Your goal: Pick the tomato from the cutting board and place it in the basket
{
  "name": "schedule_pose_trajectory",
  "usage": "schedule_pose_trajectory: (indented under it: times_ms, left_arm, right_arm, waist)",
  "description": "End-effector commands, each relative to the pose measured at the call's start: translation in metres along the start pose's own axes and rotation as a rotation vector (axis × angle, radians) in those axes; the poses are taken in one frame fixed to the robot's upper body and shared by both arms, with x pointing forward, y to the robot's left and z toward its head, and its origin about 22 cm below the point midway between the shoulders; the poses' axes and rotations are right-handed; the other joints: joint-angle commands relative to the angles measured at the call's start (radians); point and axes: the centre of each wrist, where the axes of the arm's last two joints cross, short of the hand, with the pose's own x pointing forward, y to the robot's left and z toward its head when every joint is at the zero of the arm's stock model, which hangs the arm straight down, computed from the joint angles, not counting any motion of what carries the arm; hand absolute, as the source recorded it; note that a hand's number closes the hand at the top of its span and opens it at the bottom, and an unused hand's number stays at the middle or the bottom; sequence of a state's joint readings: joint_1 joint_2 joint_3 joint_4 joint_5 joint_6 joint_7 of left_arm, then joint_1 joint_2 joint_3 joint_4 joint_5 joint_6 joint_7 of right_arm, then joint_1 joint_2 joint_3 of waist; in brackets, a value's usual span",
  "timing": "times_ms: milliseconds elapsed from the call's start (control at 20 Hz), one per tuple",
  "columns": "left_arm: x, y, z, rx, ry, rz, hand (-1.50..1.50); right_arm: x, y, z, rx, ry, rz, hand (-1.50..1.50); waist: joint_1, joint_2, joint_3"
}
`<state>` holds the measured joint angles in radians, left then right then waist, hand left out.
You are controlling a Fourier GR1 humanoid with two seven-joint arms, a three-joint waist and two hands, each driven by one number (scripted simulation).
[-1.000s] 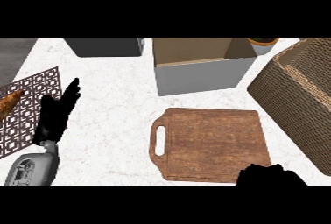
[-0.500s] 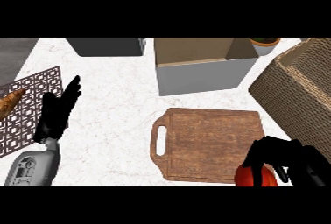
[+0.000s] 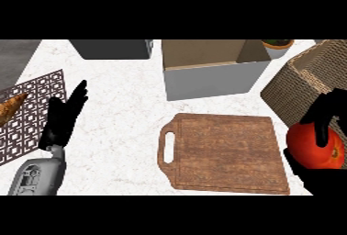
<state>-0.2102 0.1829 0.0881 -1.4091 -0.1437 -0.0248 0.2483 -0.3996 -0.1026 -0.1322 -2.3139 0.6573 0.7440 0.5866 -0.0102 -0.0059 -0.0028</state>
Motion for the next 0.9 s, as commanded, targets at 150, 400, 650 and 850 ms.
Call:
schedule_pose_trajectory:
  times_ms: [150,400,650,850]
  left_arm:
    - [-0.002,-0.008,0.006,-0.007,-0.024,-0.016,0.00]
    - [0.003,0.015,0.006,-0.020,-0.016,0.001,0.00]
    - [0.004,0.005,-0.003,-0.019,-0.022,-0.007,0.00]
    - [0.008,-0.007,0.006,-0.009,-0.009,-0.001,0.00]
  right_arm:
    - [-0.025,-0.094,-0.018,-0.064,0.092,0.224,1.50]
    - [-0.064,-0.136,-0.043,-0.011,0.172,0.275,1.50]
    - [-0.112,-0.155,-0.072,-0.032,0.187,0.284,1.50]
    - [-0.144,-0.152,-0.063,0.005,0.099,0.244,1.50]
  waist:
    - [0.001,0.003,0.002]
    - [0.018,0.008,0.003]
    - [0.031,0.014,0.004]
    - [0.018,0.007,0.004]
